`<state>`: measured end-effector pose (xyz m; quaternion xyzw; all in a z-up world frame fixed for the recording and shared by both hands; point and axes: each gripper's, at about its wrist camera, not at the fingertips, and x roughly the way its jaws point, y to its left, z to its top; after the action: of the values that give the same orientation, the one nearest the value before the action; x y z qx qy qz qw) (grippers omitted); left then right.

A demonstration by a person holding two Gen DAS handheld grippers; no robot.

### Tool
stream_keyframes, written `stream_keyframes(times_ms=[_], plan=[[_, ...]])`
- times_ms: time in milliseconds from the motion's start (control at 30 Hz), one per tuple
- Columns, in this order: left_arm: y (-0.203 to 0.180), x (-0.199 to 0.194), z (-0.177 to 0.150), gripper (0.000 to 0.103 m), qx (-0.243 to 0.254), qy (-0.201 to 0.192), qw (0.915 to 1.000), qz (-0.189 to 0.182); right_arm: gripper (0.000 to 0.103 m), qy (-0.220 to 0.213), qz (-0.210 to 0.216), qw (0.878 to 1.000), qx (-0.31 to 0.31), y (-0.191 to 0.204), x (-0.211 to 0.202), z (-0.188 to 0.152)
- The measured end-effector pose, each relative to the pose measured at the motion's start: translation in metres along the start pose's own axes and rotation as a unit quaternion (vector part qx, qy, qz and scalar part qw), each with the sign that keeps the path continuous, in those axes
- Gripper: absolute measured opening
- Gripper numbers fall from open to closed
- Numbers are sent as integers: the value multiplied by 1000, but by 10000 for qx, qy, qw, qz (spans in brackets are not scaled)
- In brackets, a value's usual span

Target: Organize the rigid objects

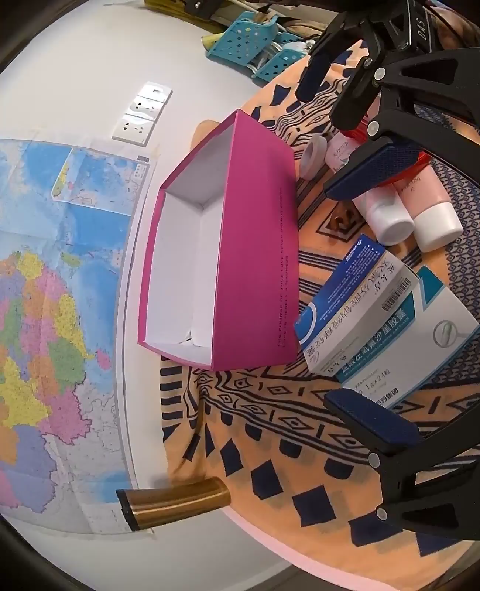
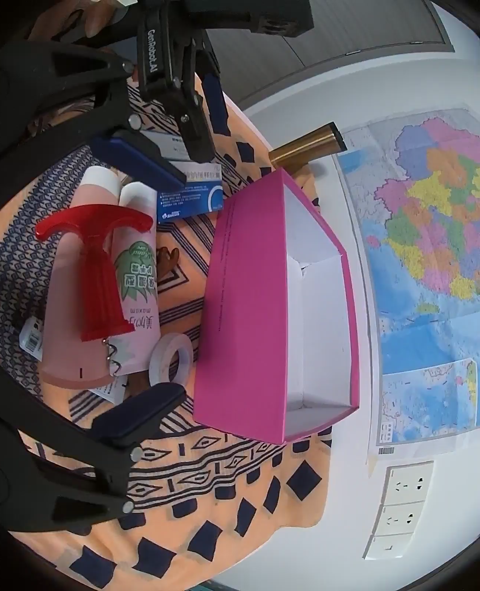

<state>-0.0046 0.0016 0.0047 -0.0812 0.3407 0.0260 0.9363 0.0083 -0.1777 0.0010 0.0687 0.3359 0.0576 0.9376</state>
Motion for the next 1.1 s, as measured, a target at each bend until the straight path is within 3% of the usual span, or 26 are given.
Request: stream_keyframes(times_ms=[1100], plan=[[4,1,-1,103,19,-2,10000,-14,103,86,263,9996,0,6,4,-1]])
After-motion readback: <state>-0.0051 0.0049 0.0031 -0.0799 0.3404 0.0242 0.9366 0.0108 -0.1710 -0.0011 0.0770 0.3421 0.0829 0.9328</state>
